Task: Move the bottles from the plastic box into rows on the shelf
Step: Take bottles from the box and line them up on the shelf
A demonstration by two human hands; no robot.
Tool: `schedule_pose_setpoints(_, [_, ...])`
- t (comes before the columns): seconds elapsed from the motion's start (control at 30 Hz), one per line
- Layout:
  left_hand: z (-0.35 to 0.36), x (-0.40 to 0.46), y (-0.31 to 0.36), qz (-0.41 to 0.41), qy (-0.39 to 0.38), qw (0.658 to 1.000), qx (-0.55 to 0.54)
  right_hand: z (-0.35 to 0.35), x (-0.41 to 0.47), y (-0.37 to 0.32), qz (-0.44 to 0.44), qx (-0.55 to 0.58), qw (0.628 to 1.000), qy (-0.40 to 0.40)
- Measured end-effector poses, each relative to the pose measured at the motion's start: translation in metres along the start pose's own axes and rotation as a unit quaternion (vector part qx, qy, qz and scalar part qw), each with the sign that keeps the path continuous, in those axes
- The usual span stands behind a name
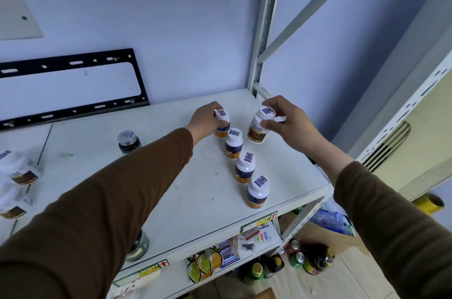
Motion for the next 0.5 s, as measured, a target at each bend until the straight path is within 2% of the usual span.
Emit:
schedule_pose_setpoints(0.23, [-0.008, -0.009, -0.002, -0.019, -0.016, 1.0, 0.012, 0.005, 0.007, -0.018, -0.026, 0.007, 1.0, -0.006])
schedule_pose_setpoints(0.5, [-0.103, -0.056, 0.006, 0.043, 0.0, 0.994, 0.097, 0.039, 0.011, -0.067, -0.08, 0.024, 0.995, -0.049])
Point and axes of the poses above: each hand's wrist, its own x-axis towards the middle knuckle, its own z-axis out of the palm, y = z × x, the point moved 8 cm from there along x, towards the middle knuckle, and after that the axes turned 9 degrees about y, right-handed, at the moved point
